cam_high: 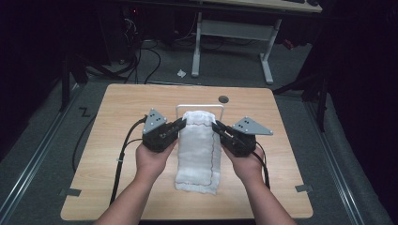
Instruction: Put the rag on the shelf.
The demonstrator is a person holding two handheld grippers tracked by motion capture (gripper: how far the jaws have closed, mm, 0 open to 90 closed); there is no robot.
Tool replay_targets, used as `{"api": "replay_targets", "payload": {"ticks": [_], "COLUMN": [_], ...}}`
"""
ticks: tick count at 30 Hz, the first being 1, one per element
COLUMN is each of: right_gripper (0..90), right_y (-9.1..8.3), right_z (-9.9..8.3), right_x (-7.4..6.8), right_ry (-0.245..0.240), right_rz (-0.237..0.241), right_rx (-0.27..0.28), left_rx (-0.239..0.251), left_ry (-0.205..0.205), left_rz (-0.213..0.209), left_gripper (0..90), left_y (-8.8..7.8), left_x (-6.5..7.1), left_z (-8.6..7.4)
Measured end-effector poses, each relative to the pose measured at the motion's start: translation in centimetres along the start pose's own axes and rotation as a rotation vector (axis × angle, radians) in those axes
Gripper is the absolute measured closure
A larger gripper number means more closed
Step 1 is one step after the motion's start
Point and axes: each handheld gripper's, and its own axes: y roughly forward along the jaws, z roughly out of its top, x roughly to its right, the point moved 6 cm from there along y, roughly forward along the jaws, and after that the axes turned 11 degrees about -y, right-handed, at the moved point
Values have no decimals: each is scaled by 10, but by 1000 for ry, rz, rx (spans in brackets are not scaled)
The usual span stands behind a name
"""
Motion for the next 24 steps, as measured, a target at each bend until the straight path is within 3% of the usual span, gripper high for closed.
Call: {"api": "replay_targets", "payload": {"ticks": [15,24], "right_gripper": [834,834], "right_y": [-11,-17], "right_z": [50,66], "right_x": [12,20], "right_ry": [-30,-31], "right_rz": [-34,-44], "right_rx": [96,122], "left_rx": [92,108], "left_ry": [64,94], "left_rz": [-1,-25], "left_gripper": [865,864], "left_y": [-11,-11], "left_x": [11,17], "left_z": [51,68]}}
